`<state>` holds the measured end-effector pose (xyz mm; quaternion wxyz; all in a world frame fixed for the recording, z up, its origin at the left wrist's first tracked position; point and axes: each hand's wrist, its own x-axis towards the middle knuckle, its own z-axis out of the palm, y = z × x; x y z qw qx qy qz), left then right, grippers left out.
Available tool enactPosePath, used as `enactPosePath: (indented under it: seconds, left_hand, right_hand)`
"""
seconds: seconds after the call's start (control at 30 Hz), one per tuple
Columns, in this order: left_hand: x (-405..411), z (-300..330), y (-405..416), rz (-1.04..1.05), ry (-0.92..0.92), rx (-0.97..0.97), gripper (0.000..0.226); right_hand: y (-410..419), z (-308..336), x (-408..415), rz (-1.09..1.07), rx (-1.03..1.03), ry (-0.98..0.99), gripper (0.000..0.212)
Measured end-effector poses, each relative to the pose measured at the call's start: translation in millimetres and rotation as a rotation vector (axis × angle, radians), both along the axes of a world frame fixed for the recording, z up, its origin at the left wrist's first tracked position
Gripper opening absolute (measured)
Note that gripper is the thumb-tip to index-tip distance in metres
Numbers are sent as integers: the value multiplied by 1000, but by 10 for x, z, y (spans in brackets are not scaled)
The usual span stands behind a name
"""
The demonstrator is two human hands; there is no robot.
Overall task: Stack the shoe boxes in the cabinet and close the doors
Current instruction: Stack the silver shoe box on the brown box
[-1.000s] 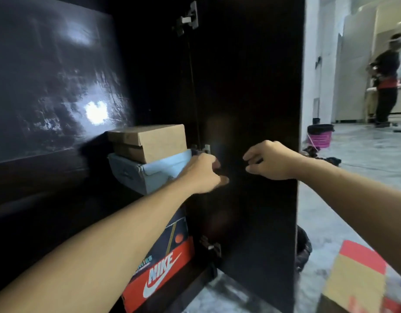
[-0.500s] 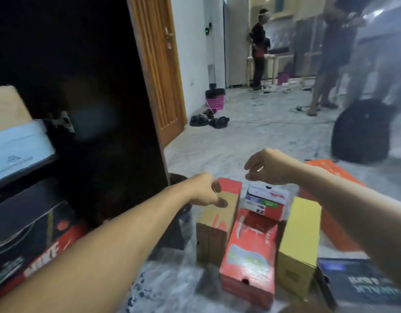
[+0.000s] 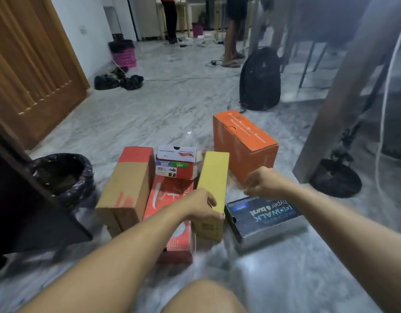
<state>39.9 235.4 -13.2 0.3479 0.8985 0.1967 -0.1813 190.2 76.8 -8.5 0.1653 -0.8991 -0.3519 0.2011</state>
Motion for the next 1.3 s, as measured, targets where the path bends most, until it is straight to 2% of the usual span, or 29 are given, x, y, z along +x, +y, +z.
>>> enactPosePath:
  seconds: [0.1,0.2,0.3,0.4,0.53,0.63,0.73,0.8,0.87,0.97,1.1,1.2,1.3]
  left_hand:
    - [165,-346,-247,16,46,-51,34]
    - [311,-711,-424,67,88,-116,43]
    - [464,-1020,-536,112,127,-177,21]
    - [534,-1240,-574,257,147,-307,16]
    - [587,-1423,-642,393,228,-482,31]
    - [594,-1575,-661,435,233,-570,58]
    - [597,-1697,-719,451,121,-650,71]
    - [603,-1693,-776,475,28,-668,81]
    - [608,-1589,-817,484,-47,-683,82]
    - [566,-1267,-844,445,-149,-644,70]
    - [481,-731,-837,398,-394,-510,81]
    - [395,-326,-770,414,-577,-479,81]
    - [303,59,-629,406,-708,-465,73]
  right_hand:
    - [-219,-337,169,-75,-54,32,34]
    - [-428,-676,358,-159,-102,61,40]
    - [-621,-986,596,-268,-150,42,46]
    - [-794,-1213,769,-378,-122,23,40]
    - [-1074,-1604,1023,-580,-81,96,75]
    - [-1171,-1727,1040,-661,-1,242,76]
    - [-1193,-1663,997,-717,26,204,58]
    - [-1206,-1531,998,-755,93,158,54]
    - [-1216,-1332,1006,-788,191,107,62]
    - [-1266,-972,988,-801,296,-33,81]
    - [-1341,-459,917,-815,488,-114,83]
    - [-1329,-41,837,-827,561,-174,74]
    - [-1267,392,743,-800,576,-181,50]
